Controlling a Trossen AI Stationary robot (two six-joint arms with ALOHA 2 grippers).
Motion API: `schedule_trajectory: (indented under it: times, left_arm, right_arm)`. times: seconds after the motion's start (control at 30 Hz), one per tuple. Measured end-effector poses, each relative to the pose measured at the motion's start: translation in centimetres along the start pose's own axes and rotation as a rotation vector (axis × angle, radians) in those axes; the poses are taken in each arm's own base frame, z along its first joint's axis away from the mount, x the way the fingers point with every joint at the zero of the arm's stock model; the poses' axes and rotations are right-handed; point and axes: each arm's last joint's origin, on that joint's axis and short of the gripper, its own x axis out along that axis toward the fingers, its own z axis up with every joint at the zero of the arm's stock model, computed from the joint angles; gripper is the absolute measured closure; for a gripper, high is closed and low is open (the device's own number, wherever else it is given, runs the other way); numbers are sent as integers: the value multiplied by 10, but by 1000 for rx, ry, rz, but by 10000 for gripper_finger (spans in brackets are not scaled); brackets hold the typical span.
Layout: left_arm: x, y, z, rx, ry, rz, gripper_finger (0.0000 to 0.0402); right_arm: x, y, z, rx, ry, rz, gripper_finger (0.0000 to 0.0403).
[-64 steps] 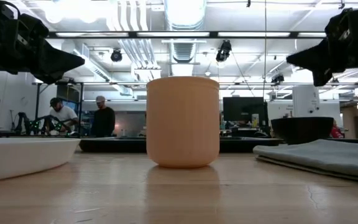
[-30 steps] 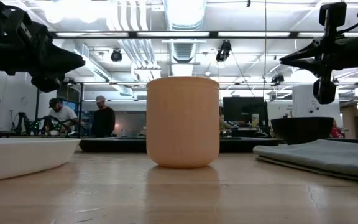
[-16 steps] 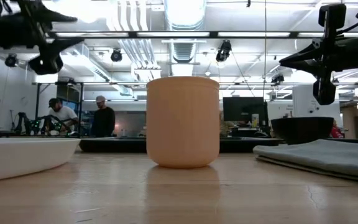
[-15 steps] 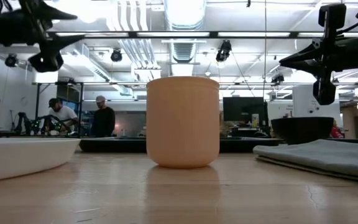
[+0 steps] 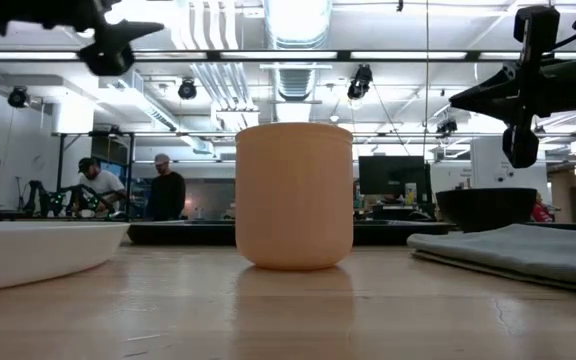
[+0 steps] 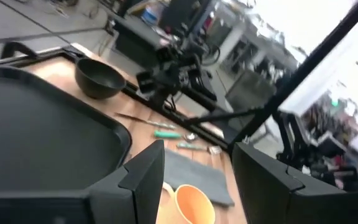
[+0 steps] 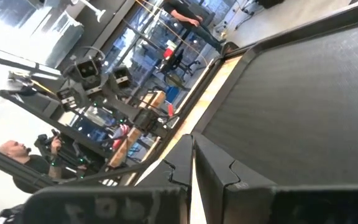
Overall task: Set up tray
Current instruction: Put the light orange mug on the black serving tray
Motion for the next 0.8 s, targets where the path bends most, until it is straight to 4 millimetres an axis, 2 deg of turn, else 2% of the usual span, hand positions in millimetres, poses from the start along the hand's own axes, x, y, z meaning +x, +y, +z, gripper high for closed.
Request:
schedule_trajectory:
  times: [0.27, 0.4, 0.63, 0.8]
  left_arm:
    - [51, -11, 24, -65, 185, -69, 231]
    - [74, -31, 45, -13, 235, -191, 231]
    - [114, -55, 54, 49, 438, -176, 231]
    - [143, -75, 45, 70, 580, -186, 231]
  right_arm:
    - [0, 0, -1, -16, 16, 8, 394]
    - [0, 0, -1, -38, 30, 18, 394]
    - [0, 0, -1, -46, 34, 15, 394]
    - [0, 0, -1, -74, 33, 15, 394]
